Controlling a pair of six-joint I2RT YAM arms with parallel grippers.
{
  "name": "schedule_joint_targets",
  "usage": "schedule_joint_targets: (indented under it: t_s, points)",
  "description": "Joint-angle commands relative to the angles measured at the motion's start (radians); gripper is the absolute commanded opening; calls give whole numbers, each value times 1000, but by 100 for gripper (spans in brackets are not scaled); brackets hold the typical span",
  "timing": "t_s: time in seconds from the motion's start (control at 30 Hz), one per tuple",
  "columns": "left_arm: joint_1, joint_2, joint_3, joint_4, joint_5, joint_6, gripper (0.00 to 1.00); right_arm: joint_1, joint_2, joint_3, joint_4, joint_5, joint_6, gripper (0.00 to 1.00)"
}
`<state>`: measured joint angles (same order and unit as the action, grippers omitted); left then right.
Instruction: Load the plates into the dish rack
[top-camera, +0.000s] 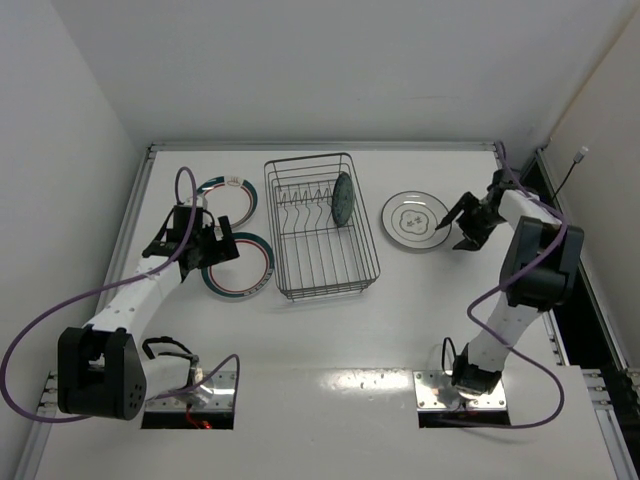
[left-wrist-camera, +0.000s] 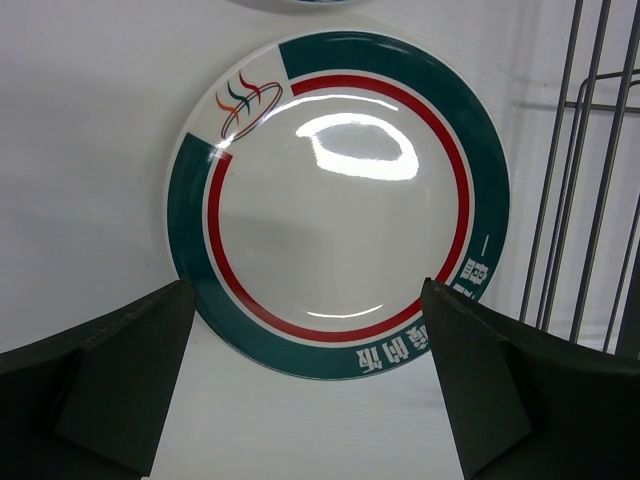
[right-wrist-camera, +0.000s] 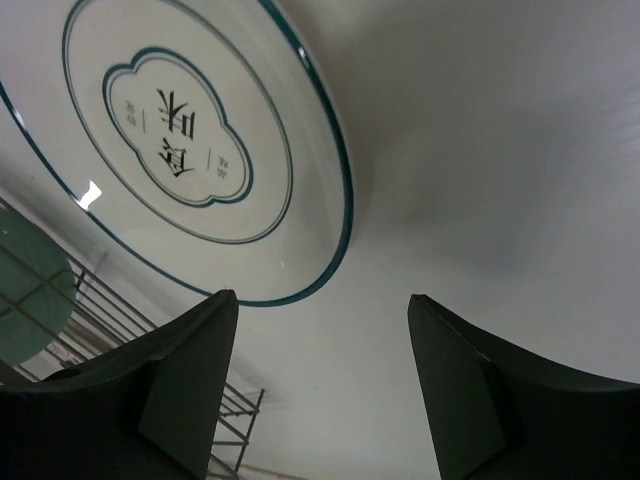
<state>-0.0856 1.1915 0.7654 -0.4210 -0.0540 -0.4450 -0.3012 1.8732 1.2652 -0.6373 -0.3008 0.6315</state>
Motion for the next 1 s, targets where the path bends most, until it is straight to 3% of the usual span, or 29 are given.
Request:
schedule_joint_targets:
  t_s: [0.0,0.23,0.43,0.47,0.53,0.73,0.97]
  points:
    - [-8,-1,2,21,6,14,94,20,0,46,41,-75,-6,65]
    - [-8,-1,2,21,6,14,94,68,145,57,87,-38,43,52]
    - [-8,-1,2,21,-3,14,94,68,182,59,76,-27,54,23]
    - [-8,-1,2,21,-3,14,94,68,182,50,86,-27,54,9]
    - [-8,-1,2,21,-3,14,94,68,162,40,99,-66,45,2]
    - [-8,-1,2,21,6,14,94,96,-56,95,192,-21,78,0]
    - [-40,-1,2,11,-7,14,94,201,-249,242,222,231,143,0]
